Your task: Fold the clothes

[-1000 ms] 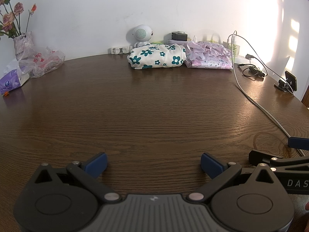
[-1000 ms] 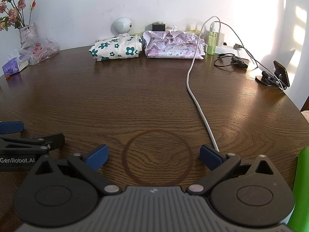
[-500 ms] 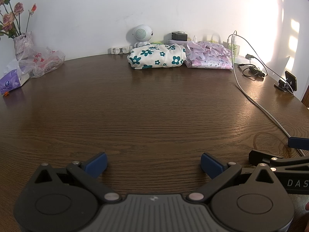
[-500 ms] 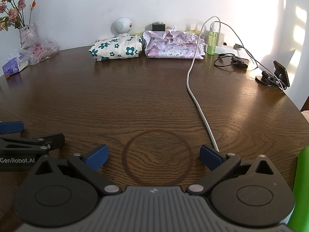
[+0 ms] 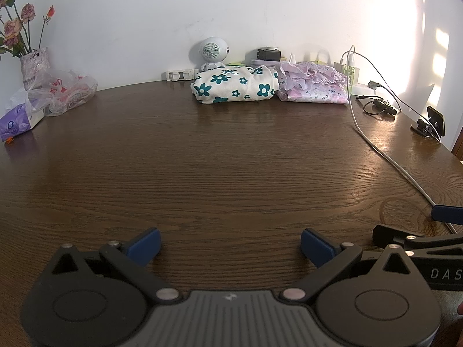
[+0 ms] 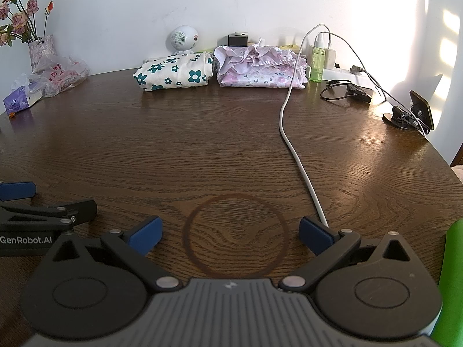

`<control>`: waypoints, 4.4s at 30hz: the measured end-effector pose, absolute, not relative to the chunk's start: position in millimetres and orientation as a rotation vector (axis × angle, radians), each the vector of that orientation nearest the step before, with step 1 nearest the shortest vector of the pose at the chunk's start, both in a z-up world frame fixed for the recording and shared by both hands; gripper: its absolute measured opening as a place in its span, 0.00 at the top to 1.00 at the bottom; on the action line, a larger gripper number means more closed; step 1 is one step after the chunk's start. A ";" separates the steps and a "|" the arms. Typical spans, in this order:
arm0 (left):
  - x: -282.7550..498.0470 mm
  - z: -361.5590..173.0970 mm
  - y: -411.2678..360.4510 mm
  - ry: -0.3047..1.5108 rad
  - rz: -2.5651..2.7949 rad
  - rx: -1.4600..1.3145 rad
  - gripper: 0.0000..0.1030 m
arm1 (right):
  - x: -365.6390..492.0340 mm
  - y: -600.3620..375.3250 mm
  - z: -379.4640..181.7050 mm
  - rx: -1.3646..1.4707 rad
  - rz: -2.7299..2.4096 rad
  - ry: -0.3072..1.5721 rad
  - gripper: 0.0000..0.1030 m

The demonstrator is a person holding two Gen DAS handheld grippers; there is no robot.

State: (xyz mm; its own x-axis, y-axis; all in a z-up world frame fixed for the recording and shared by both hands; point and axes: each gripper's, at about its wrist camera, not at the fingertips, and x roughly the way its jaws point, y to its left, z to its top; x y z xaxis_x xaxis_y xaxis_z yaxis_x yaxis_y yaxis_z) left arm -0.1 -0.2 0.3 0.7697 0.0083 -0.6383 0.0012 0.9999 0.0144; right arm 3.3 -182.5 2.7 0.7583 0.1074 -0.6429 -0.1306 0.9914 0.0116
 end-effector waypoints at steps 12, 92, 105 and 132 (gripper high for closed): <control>-0.1 0.4 -0.4 0.692 0.004 0.014 0.00 | 3.6 -183.0 2.8 -0.035 0.130 0.698 0.01; -0.3 0.8 -1.0 0.692 0.005 0.013 0.00 | 3.7 -184.1 2.7 -0.035 0.127 0.700 0.01; 1.3 2.5 -8.9 0.692 0.005 0.013 0.00 | 3.9 -184.1 2.7 -0.035 0.127 0.700 0.01; 7.1 6.6 -15.9 0.705 -0.021 0.016 0.00 | -0.2 -199.8 45.0 0.018 0.251 0.756 0.00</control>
